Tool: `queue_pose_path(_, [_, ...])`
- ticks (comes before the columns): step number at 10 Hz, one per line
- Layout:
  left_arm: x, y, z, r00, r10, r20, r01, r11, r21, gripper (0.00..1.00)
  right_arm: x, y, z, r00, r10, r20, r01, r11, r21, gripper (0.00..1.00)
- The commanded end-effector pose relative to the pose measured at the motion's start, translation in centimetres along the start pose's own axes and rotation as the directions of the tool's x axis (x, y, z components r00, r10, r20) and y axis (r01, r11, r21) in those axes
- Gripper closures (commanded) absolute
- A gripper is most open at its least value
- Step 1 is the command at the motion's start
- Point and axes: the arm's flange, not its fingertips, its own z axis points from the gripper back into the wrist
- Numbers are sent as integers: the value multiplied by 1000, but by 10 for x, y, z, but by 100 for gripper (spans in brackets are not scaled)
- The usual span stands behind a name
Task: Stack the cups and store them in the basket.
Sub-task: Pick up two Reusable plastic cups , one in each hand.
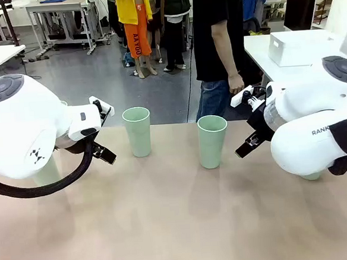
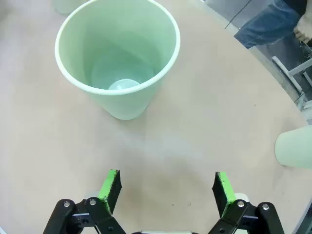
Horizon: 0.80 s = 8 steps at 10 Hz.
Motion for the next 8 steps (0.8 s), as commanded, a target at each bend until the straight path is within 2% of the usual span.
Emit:
queue_pose_path(1, [0, 0, 0, 1000, 0, 0, 0, 1000, 0, 0, 0, 0, 0, 1000, 0, 0, 0, 1000, 0, 0])
queue_pose_path(8, [0, 0, 0, 1000, 0, 0, 0, 1000, 0, 0, 0, 0, 0, 1000, 0, 0, 0, 1000, 0, 0])
